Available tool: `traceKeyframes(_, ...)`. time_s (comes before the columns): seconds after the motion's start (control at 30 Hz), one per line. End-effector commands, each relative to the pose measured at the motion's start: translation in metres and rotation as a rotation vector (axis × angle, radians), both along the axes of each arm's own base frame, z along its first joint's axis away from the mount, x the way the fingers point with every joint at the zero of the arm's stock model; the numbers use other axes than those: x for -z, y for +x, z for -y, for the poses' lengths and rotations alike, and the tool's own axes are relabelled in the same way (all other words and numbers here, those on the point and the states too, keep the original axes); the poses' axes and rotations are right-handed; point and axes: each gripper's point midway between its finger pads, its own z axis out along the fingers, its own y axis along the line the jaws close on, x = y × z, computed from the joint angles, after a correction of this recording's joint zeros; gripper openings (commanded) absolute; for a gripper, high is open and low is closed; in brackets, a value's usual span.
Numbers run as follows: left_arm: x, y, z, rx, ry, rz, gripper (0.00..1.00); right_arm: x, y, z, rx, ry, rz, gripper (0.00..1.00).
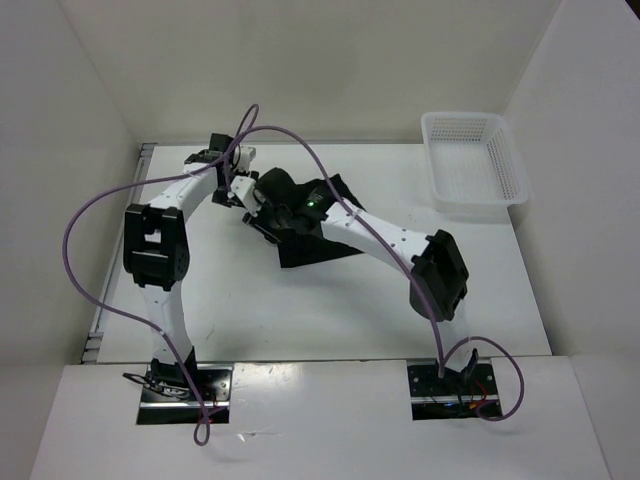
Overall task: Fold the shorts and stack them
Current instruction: Fold the shorts
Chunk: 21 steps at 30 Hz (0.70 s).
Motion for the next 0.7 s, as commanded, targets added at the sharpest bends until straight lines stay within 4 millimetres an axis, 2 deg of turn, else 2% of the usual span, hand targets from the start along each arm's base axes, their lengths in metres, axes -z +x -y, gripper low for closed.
traceKeyframes(0.0, -0.057, -0.001, 0.036, 0.12, -0.133, 0.091, 0.72, -0.028, 0.019, 0.036, 0.101, -0.007, 0.113, 0.4)
traceKeyframes(0.03, -0.058, -0.003, 0.042, 0.137, -0.16, 0.087, 0.72, -0.01, 0.019, 0.049, 0.131, -0.044, 0.095, 0.4)
traceKeyframes(0.07, -0.058, -0.006, 0.046, 0.151, -0.184, 0.074, 0.72, -0.007, 0.023, 0.056, 0.152, -0.054, 0.101, 0.39)
traceKeyframes(0.13, -0.055, -0.015, 0.059, 0.186, -0.231, 0.047, 0.72, 0.014, 0.025, 0.071, 0.198, -0.098, 0.085, 0.39)
traceKeyframes(0.17, -0.046, -0.021, 0.061, 0.19, -0.242, 0.012, 0.72, 0.021, 0.026, 0.072, 0.216, -0.102, 0.081, 0.39)
traceKeyframes(0.2, -0.042, -0.026, 0.065, 0.202, -0.268, -0.008, 0.71, 0.025, 0.037, 0.083, 0.264, -0.111, 0.078, 0.47)
traceKeyframes(0.3, -0.027, -0.047, 0.075, 0.228, -0.315, -0.08, 0.71, 0.044, 0.054, 0.093, 0.346, -0.105, 0.03, 0.56)
traceKeyframes(0.33, -0.025, -0.054, 0.084, 0.252, -0.341, -0.099, 0.71, 0.048, 0.058, 0.094, 0.365, -0.103, 0.02, 0.57)
traceKeyframes(0.37, -0.022, -0.054, 0.084, 0.252, -0.341, -0.1, 0.71, 0.062, 0.061, 0.094, 0.388, -0.104, -0.014, 0.58)
traceKeyframes(0.43, -0.015, -0.062, 0.095, 0.277, -0.339, -0.117, 0.71, 0.065, 0.069, 0.091, 0.398, -0.092, -0.024, 0.59)
traceKeyframes(0.67, 0.005, -0.07, 0.096, 0.273, -0.349, -0.169, 0.7, 0.088, 0.067, 0.084, 0.398, -0.102, -0.083, 0.59)
